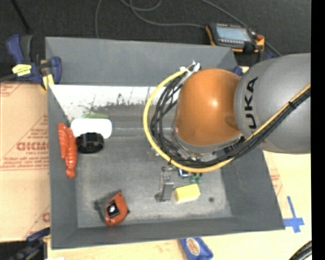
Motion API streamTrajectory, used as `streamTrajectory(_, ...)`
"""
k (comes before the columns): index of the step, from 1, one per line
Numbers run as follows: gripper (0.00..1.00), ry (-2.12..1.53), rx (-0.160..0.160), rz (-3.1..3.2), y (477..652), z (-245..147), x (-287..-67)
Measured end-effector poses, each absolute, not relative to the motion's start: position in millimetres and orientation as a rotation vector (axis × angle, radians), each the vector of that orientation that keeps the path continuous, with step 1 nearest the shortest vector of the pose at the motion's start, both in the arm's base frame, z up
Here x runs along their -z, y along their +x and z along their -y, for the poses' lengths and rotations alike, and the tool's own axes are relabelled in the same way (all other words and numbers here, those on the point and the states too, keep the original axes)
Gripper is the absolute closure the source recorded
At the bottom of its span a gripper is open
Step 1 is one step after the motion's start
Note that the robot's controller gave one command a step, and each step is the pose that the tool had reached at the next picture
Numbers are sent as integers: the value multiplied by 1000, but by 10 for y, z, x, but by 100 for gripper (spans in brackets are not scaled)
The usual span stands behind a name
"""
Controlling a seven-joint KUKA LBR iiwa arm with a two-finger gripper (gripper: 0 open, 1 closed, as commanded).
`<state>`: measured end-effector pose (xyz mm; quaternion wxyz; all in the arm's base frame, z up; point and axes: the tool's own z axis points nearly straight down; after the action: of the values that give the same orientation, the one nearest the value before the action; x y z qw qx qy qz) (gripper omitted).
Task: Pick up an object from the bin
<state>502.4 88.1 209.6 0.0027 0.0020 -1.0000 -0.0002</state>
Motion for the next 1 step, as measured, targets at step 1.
streamTrajectory(1, 0, 2, 2, 3144, 5040, -876, -2136)
